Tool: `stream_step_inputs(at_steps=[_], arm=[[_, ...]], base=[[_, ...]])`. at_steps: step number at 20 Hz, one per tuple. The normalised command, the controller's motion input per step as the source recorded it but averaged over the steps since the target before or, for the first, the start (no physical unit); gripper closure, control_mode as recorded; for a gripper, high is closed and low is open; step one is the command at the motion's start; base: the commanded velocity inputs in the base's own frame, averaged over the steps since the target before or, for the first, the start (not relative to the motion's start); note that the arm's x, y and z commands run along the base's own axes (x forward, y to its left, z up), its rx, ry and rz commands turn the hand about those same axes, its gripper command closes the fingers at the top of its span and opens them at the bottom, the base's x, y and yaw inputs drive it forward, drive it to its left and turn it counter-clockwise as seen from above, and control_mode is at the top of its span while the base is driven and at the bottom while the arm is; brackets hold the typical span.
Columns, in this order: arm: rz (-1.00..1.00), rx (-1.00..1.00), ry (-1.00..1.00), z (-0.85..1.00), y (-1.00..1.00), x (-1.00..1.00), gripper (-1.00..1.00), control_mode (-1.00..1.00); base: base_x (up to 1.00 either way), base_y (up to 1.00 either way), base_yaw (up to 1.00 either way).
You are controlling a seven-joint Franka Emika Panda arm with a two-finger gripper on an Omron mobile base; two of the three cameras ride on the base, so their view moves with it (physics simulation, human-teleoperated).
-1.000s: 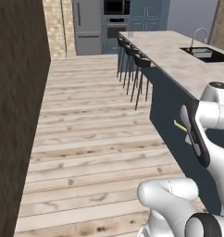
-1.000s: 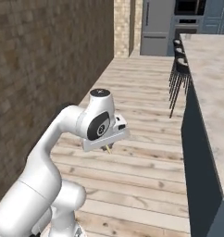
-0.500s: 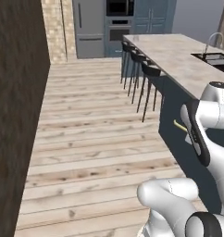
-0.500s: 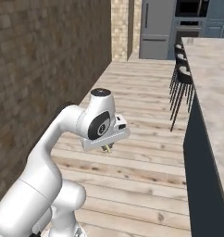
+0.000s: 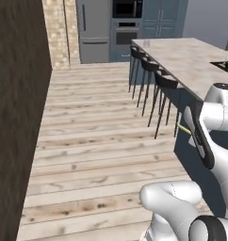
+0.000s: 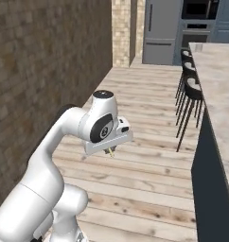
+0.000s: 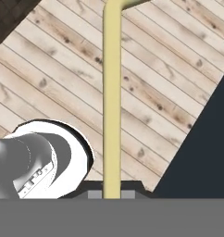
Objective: Take a straw from the drawer in front and place it inside the glass cup on the dining counter.
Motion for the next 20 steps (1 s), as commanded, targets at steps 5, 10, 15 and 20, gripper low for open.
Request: stream_step_inputs(at_steps=[5,10,15,20], arm=[[0.00,0.00,0.00,0.00,0.00,0.00,1.00,1.00],[0.00,0.00,0.00,0.00,0.00,0.00,1.00,1.00],[0.00,0.00,0.00,0.00,0.00,0.00,1.00,1.00],[0.00,0.00,0.00,0.00,0.00,0.00,1.00,1.00]], base=[[1.00,0.25,0.02],[1.00,0.21,0.01],[1.00,0.19,0.00],[1.00,0.15,0.00]])
